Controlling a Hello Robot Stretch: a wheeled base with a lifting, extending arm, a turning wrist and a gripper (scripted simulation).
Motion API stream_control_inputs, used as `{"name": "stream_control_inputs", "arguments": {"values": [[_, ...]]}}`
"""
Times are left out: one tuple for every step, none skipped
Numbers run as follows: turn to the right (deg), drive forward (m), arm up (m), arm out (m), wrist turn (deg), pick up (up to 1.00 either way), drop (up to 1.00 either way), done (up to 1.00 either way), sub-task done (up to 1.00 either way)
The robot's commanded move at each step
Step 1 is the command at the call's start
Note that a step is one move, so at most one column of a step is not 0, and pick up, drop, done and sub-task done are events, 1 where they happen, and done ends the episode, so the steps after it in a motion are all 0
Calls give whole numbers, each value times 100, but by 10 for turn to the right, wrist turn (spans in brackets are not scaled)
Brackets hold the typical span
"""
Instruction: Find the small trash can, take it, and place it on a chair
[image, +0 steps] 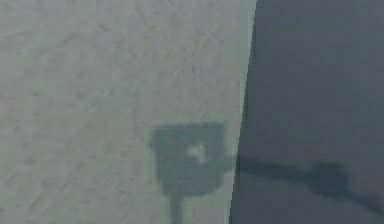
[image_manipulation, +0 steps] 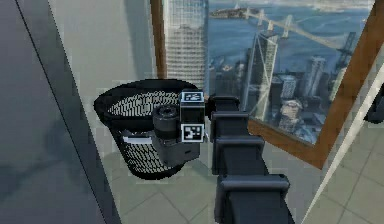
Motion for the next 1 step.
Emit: {"name": "stream_control_inputs", "arguments": {"values": [[450, 0, 0, 0, 0, 0, 0, 0, 0]]}}
